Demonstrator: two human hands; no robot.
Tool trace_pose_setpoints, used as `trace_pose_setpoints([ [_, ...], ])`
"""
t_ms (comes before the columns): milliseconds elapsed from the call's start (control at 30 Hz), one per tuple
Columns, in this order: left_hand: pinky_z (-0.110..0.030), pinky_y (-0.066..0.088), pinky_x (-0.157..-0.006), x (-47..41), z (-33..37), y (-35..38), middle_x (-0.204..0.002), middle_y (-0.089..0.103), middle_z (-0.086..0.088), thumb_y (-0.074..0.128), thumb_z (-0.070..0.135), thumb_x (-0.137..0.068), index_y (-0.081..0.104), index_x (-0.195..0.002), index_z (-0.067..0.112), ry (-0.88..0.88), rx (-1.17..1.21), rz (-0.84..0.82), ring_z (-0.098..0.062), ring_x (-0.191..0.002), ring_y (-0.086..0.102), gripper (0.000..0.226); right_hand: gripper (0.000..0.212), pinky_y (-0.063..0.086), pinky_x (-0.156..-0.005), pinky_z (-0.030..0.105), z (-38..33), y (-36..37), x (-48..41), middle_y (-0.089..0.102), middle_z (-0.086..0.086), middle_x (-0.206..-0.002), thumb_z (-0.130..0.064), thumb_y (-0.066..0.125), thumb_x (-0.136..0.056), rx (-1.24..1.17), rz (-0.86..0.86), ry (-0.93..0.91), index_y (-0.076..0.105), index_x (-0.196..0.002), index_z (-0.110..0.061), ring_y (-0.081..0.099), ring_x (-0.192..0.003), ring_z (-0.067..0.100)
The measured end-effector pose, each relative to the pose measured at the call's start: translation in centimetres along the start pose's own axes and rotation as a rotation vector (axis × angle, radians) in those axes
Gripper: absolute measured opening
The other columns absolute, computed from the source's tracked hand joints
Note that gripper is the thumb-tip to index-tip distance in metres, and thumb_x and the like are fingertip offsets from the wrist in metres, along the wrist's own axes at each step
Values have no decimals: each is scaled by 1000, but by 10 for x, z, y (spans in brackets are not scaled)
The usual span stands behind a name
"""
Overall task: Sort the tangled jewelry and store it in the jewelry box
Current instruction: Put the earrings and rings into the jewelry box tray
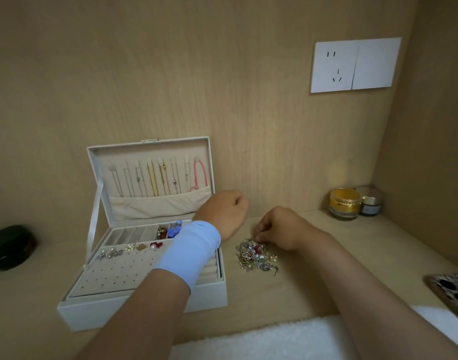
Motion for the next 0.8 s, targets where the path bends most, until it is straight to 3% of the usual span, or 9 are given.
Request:
trace_pose_setpoints([
  [67,-25,49,-75,1,1,2,-82,73,4,39,19,-96,67,-83,17,-14,104,-20,-10,-74,62,32,8,51,-79,22,0,0,0,65,-27,-60,-25,83,-78,2,9,-2,79,-75,-31,62,-73,-7],
  [133,-23,48,-71,0,-1,5,-85,74,8,43,17,-98,71,-90,21,-11,181,-17,2,-60,56,29,14,52,-76,22,-1,-1,2,65,-28,-59,-27,84,-76,-9,18,0,76,-67,-34,62,-70,-7],
  [233,-20,48,-70,-1,-5,7,-85,74,12,54,15,-98,75,-97,21,4,297,12,9,-49,52,22,13,56,-74,28,-2,-6,5,72,-16,-64,-26,83,-73,-55,48,40,76,-63,-31,65,-67,2],
  [333,-12,45,-58,3,-7,2,-82,74,10,63,9,-93,76,-105,14,-19,426,18,8,-47,53,18,7,56,-56,27,-9,-16,9,73,-2,-66,-13,76,-77,-197,103,59,77,-70,-16,69,-57,14],
  [433,-12,46,-59,9,-10,-6,-78,72,12,70,13,-89,78,-99,23,-27,425,60,7,-48,54,16,4,36,-39,18,-24,-27,14,68,7,-64,-8,73,-80,-423,139,50,72,-76,-8,63,-46,20],
  [567,-20,48,-59,23,-15,-24,-68,72,13,75,15,-86,76,-87,35,2,443,122,-8,-49,54,21,2,29,-39,21,-60,-30,22,66,7,-69,-6,72,-82,-630,127,-18,72,-81,-7,52,-42,16],
  [700,-22,48,-49,45,-25,-52,-75,75,3,77,12,-83,79,-90,24,-44,565,174,-15,-54,58,13,9,36,-40,23,-90,-25,33,74,12,-81,-10,76,-86,-779,74,-64,76,-92,-3,50,-45,13],
  [800,-22,54,-55,65,-36,-74,-80,77,-1,77,8,-83,79,-87,19,-57,591,204,-14,-54,60,12,13,39,-43,23,-113,-16,42,73,10,-77,-8,76,-86,-828,2,-112,77,-98,-3,50,-48,12],
])
Point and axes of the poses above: each hand's wrist, its own x-axis away from the middle knuckle, its own y-axis out of the palm, z = x × y, the point moved 3 cm from there along -x, towards the middle knuckle
